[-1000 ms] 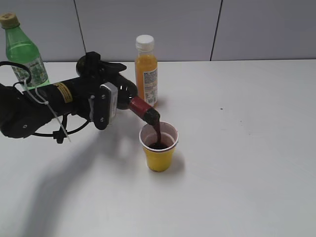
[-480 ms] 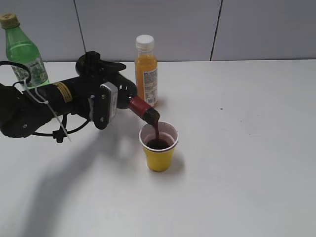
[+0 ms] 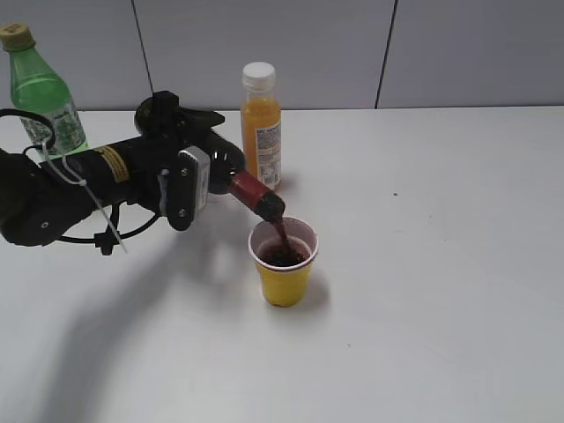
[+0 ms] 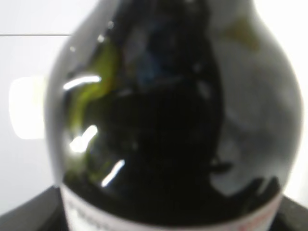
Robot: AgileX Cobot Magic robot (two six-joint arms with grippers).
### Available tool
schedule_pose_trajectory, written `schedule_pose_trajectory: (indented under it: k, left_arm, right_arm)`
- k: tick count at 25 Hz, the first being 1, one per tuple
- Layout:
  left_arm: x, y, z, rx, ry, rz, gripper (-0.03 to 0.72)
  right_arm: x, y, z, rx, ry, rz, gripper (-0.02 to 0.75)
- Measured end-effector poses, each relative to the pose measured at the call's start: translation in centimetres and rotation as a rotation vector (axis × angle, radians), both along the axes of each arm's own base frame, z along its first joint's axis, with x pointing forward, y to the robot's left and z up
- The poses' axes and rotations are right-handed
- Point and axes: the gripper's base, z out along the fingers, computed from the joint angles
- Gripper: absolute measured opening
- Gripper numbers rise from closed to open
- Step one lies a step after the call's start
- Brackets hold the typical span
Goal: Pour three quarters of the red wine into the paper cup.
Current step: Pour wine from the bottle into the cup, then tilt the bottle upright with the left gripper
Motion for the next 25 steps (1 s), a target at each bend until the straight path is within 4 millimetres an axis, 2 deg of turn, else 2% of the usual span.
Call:
schedule_pose_trajectory:
  k: [25]
  left_arm:
    - [-0.51,-0.65,-0.08,-0.019,0.005,-0.011,0.543]
  right_arm:
    - [0.00,0.00,0.00,0.000,0.000,0.000,0.583]
